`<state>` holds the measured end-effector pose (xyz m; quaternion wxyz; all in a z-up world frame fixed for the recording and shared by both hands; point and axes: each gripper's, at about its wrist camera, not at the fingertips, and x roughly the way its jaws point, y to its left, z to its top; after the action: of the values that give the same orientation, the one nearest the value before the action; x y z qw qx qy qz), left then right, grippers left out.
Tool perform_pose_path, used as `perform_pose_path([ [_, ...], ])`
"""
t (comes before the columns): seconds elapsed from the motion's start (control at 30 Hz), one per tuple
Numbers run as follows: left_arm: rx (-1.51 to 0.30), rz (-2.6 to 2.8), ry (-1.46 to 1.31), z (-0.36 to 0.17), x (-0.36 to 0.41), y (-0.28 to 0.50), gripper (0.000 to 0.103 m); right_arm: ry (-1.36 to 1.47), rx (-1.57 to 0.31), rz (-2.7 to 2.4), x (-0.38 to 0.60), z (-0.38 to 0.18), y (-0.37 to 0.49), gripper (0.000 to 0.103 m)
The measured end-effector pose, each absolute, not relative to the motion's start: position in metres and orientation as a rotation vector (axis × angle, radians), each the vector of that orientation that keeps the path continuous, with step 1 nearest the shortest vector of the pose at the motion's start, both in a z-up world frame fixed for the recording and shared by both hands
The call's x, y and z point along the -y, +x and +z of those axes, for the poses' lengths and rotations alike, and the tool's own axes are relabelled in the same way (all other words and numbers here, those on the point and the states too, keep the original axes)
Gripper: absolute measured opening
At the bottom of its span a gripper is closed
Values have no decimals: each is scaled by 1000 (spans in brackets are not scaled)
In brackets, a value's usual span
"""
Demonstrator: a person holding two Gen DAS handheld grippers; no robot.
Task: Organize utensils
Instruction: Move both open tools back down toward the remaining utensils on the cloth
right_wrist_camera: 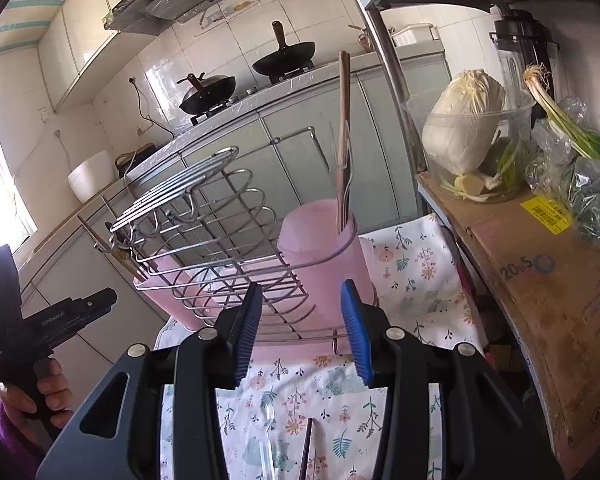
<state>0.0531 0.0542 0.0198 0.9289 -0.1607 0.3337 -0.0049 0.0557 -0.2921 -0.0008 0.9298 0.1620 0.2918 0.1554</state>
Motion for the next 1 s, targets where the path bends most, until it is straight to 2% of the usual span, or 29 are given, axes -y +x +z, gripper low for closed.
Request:
perform_pose_path([
  [1.0, -997, -106, -328, -87, -18, 36, 33, 412, -891, 305, 285, -90, 26, 42],
])
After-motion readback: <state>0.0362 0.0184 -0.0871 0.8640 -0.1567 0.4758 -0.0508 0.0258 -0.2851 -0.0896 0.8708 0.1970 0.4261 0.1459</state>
